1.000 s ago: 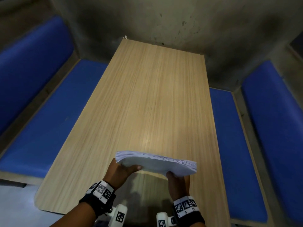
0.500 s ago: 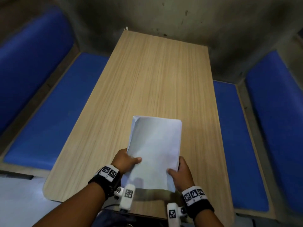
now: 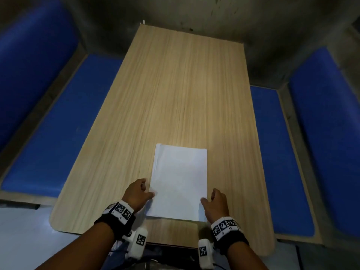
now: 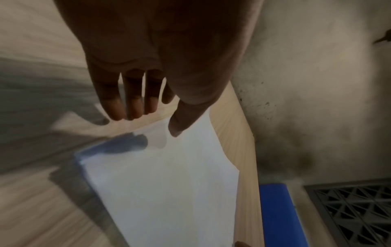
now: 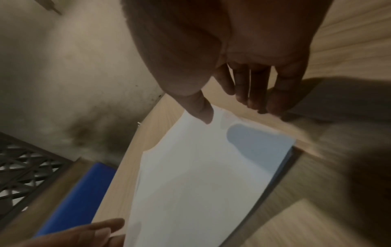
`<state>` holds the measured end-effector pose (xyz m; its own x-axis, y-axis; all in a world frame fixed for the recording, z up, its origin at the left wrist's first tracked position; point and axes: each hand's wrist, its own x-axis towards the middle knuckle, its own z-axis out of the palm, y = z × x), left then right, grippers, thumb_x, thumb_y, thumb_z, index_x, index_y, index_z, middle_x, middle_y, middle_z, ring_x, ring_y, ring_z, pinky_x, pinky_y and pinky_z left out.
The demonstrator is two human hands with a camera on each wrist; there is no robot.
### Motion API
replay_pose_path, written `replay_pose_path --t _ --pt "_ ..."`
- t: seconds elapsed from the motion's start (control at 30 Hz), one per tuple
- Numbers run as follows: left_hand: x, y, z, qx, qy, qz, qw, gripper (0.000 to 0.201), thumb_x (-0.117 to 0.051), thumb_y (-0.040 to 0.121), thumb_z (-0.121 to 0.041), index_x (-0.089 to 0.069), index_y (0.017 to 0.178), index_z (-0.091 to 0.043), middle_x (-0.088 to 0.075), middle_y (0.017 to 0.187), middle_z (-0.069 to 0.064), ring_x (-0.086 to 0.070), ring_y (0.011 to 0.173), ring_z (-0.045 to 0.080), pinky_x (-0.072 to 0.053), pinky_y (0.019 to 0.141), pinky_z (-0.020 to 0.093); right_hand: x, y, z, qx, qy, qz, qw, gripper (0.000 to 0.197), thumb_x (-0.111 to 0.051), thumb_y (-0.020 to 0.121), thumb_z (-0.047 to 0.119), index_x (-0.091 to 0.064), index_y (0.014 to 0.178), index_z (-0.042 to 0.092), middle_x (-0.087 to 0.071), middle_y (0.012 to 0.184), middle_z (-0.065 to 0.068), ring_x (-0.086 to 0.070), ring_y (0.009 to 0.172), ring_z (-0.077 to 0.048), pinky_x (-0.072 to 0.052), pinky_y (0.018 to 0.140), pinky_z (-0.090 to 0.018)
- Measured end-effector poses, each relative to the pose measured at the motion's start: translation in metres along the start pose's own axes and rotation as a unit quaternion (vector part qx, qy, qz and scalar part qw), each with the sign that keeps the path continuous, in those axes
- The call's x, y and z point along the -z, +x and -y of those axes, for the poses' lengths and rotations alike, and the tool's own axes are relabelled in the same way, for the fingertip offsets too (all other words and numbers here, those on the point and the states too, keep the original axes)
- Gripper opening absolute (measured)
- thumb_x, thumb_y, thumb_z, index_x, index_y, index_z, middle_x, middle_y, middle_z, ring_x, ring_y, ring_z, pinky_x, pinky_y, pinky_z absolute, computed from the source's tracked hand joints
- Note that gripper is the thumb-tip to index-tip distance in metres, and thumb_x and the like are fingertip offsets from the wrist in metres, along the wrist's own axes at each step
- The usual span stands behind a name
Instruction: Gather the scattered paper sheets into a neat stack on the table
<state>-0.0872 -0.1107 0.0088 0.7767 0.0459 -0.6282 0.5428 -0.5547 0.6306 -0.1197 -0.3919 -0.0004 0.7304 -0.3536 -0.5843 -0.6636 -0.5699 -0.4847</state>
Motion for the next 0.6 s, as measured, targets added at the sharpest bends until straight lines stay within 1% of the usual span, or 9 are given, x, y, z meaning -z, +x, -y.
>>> replay_pose_path --t 0.07,0.1,0.17,0.3,0.37,0.4,0.47,0.53,0.6 --pt "0.0 -0.007 0.006 -0.015 0.053 0.023 0.998 0.016 -0.072 0.08 -0.019 -0.063 0.093 -0.015 -0.061 0.086 -0.001 -0.06 0.085 0.021 -0.045 0.074 0.03 -0.001 -0.006 -0.004 0.013 -0.015 0.027 0.999 0.024 -0.059 0.09 0.029 -0.051 0.103 0.011 -0.048 0.113 -0.011 -0.049 0.085 -0.017 -0.042 0.077 -0.027" --pt "-0.001 -0.011 0.008 -0.021 0.076 0.037 0.996 0.015 -0.07 0.078 -0.021 -0.057 0.077 -0.013 -0.055 0.075 -0.002 -0.054 0.073 0.018 -0.045 0.069 0.033 -0.003 -0.007 -0.006 0.024 -0.019 0.039 0.999 0.018 -0.059 0.09 0.027 -0.05 0.096 0.013 -0.049 0.108 -0.01 -0.047 0.079 -0.016 -0.041 0.075 -0.026" --pt "-0.007 -0.015 0.009 -0.041 0.102 0.047 0.993 0.024 -0.067 0.078 -0.018 -0.047 0.066 -0.013 -0.047 0.067 -0.002 -0.044 0.062 0.013 -0.04 0.061 0.031 -0.005 -0.009 -0.004 0.045 -0.016 0.056 0.997 0.011 -0.058 0.088 0.026 -0.051 0.093 0.019 -0.051 0.105 -0.008 -0.049 0.079 -0.016 -0.043 0.076 -0.025" --pt "-0.012 -0.015 0.005 -0.073 0.107 0.029 0.991 0.039 -0.068 0.081 -0.008 -0.04 0.059 -0.023 -0.043 0.062 -0.005 -0.039 0.056 0.008 -0.027 0.049 0.016 -0.005 -0.005 -0.001 0.048 -0.012 0.068 0.996 0.02 -0.058 0.085 0.026 -0.043 0.073 0.034 -0.048 0.098 -0.002 -0.05 0.077 -0.017 -0.042 0.063 -0.017" --pt "-0.01 -0.013 0.004 -0.072 0.108 0.026 0.991 0.038 -0.069 0.08 -0.009 -0.038 0.06 -0.019 -0.041 0.063 -0.004 -0.037 0.056 0.009 -0.026 0.049 0.018 -0.001 -0.002 -0.001 0.044 -0.002 0.073 0.996 0.006 -0.059 0.081 0.029 -0.06 0.086 0.027 -0.059 0.103 -0.003 -0.061 0.081 -0.015 -0.054 0.074 -0.025" --pt "-0.01 -0.013 0.004 -0.073 0.108 0.026 0.991 0.039 -0.07 0.08 -0.01 -0.037 0.06 -0.019 -0.041 0.063 -0.003 -0.037 0.056 0.01 -0.026 0.049 0.02 -0.001 0.001 -0.003 0.044 0.003 0.076 0.996 0.018 -0.06 0.079 0.03 -0.065 0.095 0.024 -0.062 0.106 -0.004 -0.065 0.084 -0.015 -0.056 0.081 -0.029" --pt "-0.01 -0.012 0.007 -0.078 0.116 0.029 0.99 0.038 -0.071 0.08 -0.014 -0.038 0.062 -0.018 -0.041 0.064 -0.003 -0.037 0.058 0.01 -0.027 0.051 0.022 -0.001 0.002 -0.004 0.039 0.0 0.089 0.995 0.024 -0.062 0.08 0.028 -0.068 0.101 0.022 -0.065 0.105 -0.004 -0.066 0.086 -0.016 -0.055 0.079 -0.026" --pt "-0.008 -0.01 0.006 -0.076 0.112 0.034 0.99 0.037 -0.071 0.078 -0.016 -0.038 0.063 -0.017 -0.041 0.065 -0.002 -0.038 0.059 0.012 -0.028 0.053 0.025 0.005 -0.002 0.001 0.039 0.003 0.088 0.995 0.007 -0.063 0.082 0.023 -0.065 0.087 0.019 -0.063 0.093 -0.002 -0.062 0.076 -0.014 -0.047 0.068 -0.02" --pt "-0.003 -0.006 0.006 -0.063 0.097 0.026 0.993 0.036 -0.072 0.075 -0.021 -0.038 0.064 -0.017 -0.042 0.065 0.0 -0.039 0.06 0.015 -0.031 0.056 0.028 0.011 -0.001 0.003 0.032 0.004 0.081 0.996 0.022 -0.065 0.083 0.022 -0.047 0.071 0.017 -0.048 0.075 0.0 -0.045 0.062 -0.013 -0.038 0.059 -0.021"
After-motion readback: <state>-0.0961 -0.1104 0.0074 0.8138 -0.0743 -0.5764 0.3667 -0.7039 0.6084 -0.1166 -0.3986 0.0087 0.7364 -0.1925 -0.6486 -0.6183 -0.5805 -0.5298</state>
